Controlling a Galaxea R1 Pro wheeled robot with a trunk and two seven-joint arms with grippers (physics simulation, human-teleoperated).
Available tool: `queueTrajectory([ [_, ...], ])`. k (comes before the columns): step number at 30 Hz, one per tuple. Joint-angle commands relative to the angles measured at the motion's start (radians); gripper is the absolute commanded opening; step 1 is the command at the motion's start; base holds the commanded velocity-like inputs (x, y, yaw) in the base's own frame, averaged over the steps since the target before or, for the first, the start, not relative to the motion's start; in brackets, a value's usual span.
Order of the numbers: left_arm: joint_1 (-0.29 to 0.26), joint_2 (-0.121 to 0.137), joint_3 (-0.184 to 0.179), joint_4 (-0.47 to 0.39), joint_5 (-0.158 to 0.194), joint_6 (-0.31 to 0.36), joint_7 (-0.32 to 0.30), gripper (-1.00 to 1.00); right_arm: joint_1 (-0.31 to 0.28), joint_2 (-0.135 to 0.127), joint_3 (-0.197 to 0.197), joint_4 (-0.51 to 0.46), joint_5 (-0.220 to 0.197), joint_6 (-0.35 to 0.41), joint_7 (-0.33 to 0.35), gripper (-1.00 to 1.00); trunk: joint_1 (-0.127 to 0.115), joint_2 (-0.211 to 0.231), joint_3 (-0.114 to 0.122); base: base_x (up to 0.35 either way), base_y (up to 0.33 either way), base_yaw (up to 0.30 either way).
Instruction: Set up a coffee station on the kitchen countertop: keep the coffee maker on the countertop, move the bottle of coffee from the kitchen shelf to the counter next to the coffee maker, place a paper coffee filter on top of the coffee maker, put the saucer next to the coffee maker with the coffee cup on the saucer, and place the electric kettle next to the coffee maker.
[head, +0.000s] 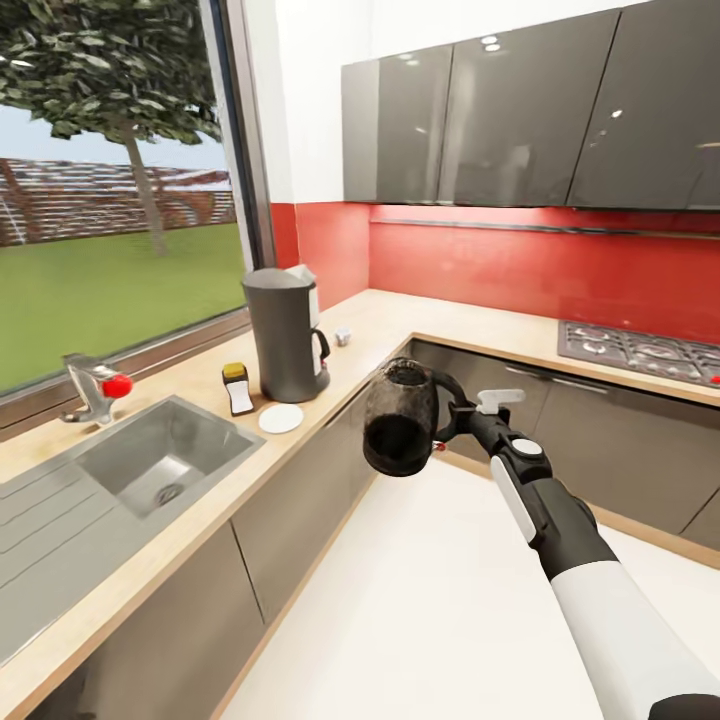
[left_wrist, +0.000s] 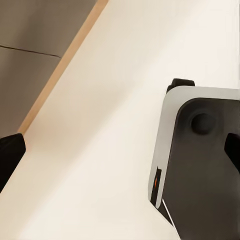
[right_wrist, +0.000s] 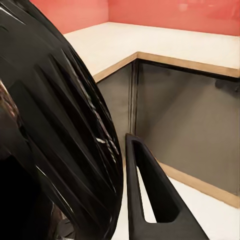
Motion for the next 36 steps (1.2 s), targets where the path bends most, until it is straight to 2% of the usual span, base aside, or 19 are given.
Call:
queueTrajectory([
  [1,-0.001,0.0,0.007,0.001,-0.003,-0.003,-0.003,1.0,-0.001,-0.001,0.002,-0.001,-0.009,0.004,-0.004,-1.0,0.001,-0.002,-0.002,0.24,-0.199,0.0],
  [36,-0.001,0.0,0.008,0.001,-0.002,-0.003,-0.002,1.0,-0.001,0.0,0.004,0.001,-0.009,0.004,-0.003,-1.0,0.001,-0.002,-0.002,0.268,-0.208,0.0],
])
